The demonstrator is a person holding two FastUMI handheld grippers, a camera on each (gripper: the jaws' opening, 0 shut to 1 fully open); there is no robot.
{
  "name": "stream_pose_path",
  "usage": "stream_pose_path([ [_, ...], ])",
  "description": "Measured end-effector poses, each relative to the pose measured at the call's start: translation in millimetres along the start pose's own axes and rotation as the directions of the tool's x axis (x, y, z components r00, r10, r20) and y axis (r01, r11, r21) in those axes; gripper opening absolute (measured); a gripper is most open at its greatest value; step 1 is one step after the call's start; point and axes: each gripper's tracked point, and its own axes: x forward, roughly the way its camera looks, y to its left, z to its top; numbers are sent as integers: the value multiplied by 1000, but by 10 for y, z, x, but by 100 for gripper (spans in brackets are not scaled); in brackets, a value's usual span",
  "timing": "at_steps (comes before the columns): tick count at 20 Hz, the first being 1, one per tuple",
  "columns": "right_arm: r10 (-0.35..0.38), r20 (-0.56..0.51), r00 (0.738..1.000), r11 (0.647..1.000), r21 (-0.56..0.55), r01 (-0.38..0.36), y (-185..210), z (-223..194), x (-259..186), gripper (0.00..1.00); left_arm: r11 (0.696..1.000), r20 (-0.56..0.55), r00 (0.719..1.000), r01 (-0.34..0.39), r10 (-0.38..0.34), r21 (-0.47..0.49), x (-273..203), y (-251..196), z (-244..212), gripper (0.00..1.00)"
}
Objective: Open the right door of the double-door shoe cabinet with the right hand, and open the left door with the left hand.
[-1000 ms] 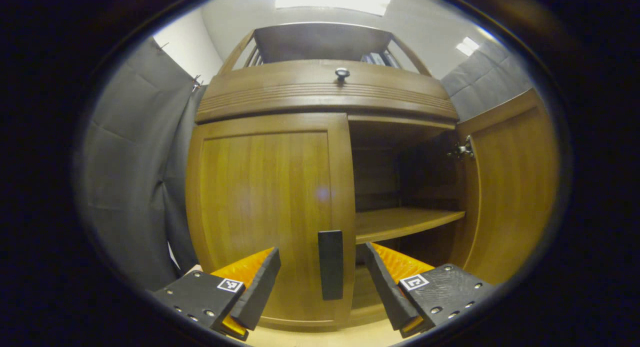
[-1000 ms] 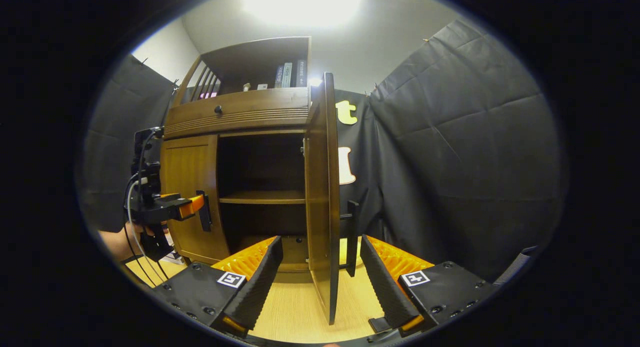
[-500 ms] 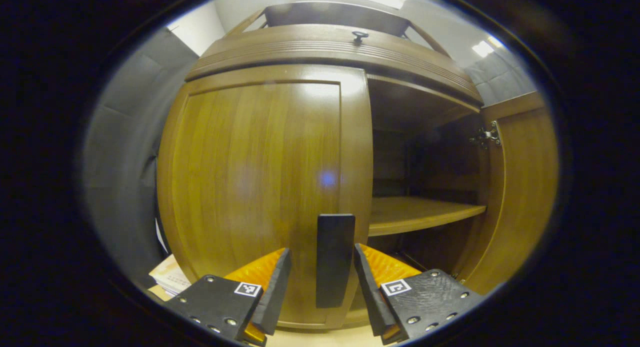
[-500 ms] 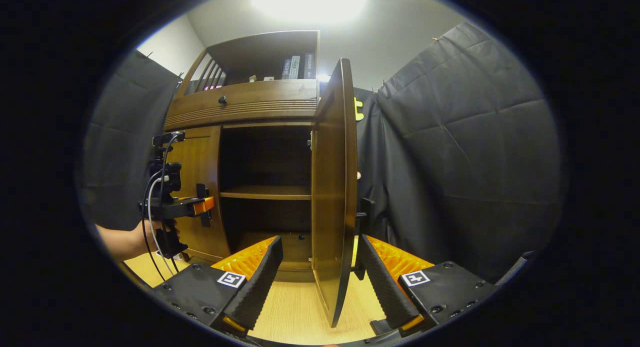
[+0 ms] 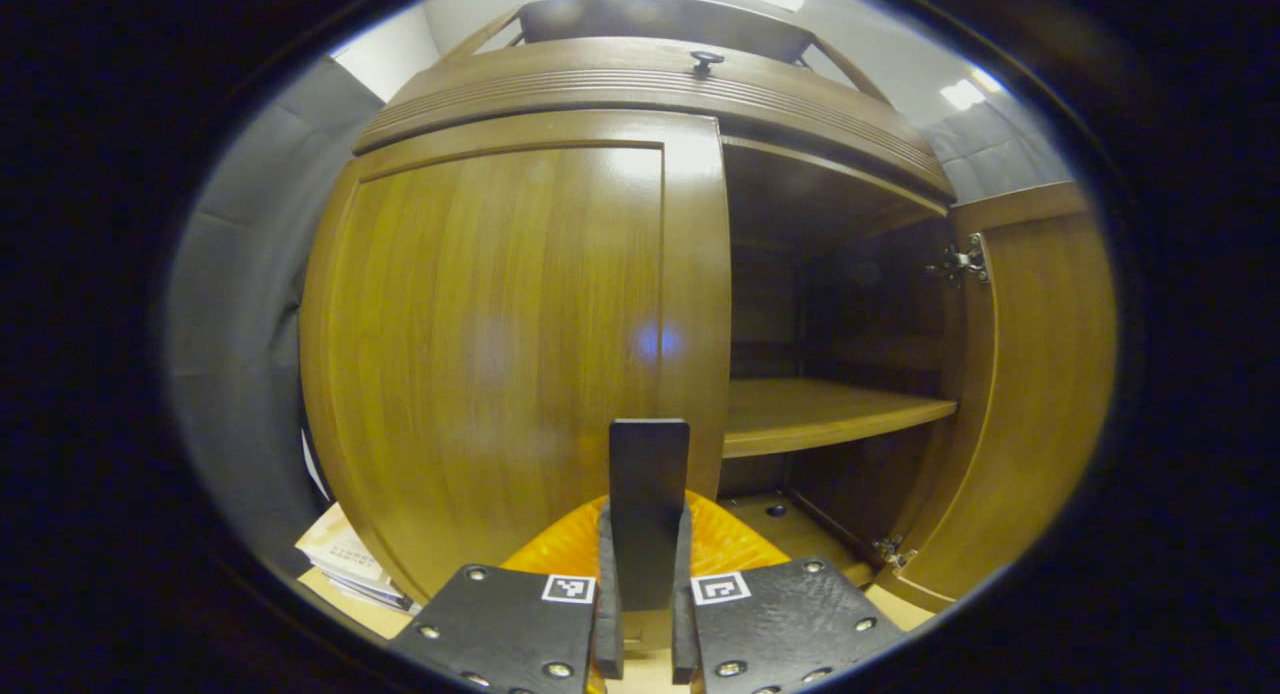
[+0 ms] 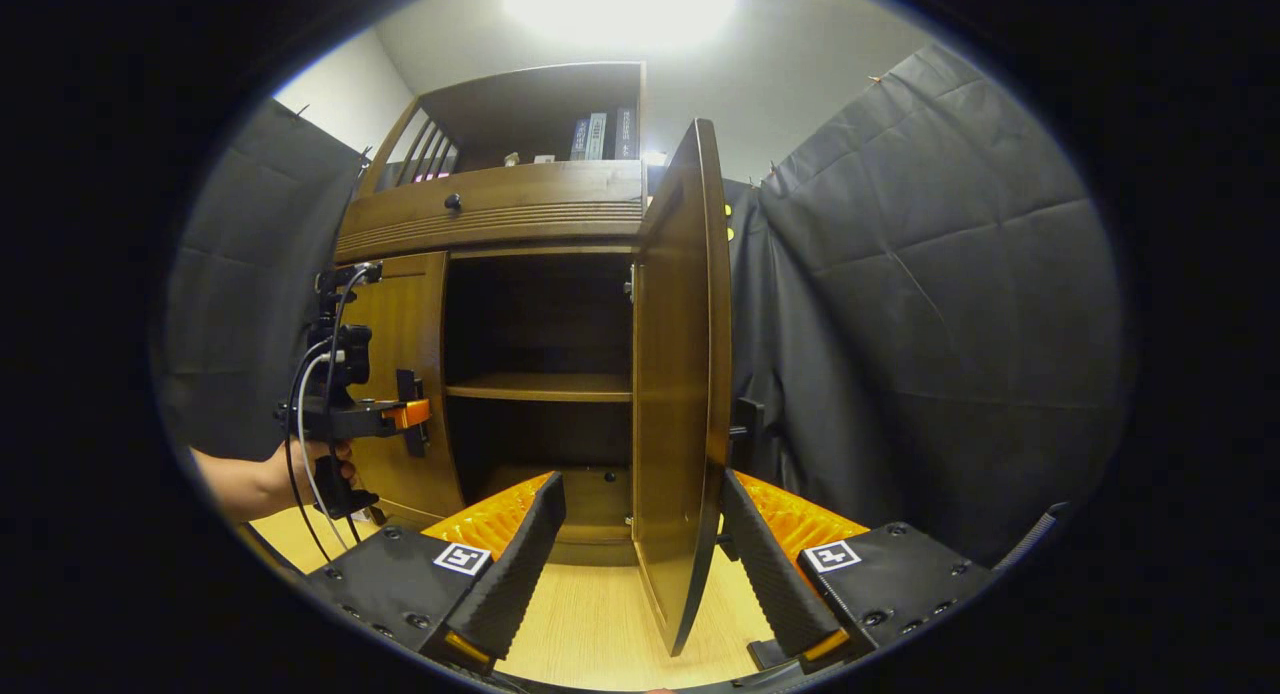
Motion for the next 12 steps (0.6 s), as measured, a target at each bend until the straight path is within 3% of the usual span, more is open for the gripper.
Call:
stream_pose_path([
  [5, 20, 7, 1000, 1000, -9, -20, 88, 26, -71, 98, 1000, -12, 1000, 2, -2, -5, -52, 51, 193, 23],
  [6, 26, 7, 1000, 1000, -9, -26, 118, 27, -85, 98, 1000, -13, 1000, 3, -3, -1, -60, 55, 217, 17],
  [8, 34, 6, 999, 999, -6, -34, 146, 12, -125, 98, 1000, -18, 1000, 3, -3, 2, -74, 52, 247, 20],
  [9, 39, 6, 999, 999, -4, -39, 163, 19, -151, 93, 1000, -20, 1000, 4, -4, 1, -70, 49, 276, 22],
  [10, 43, 9, 999, 999, -2, -43, 183, 26, -172, 98, 1000, -22, 1000, 4, -4, 0, -49, 48, 315, 22],
  [12, 52, 14, 999, 999, -1, -52, 226, 44, -209, 98, 1000, -23, 1000, 1, -1, 1, -58, 71, 350, 22],
])
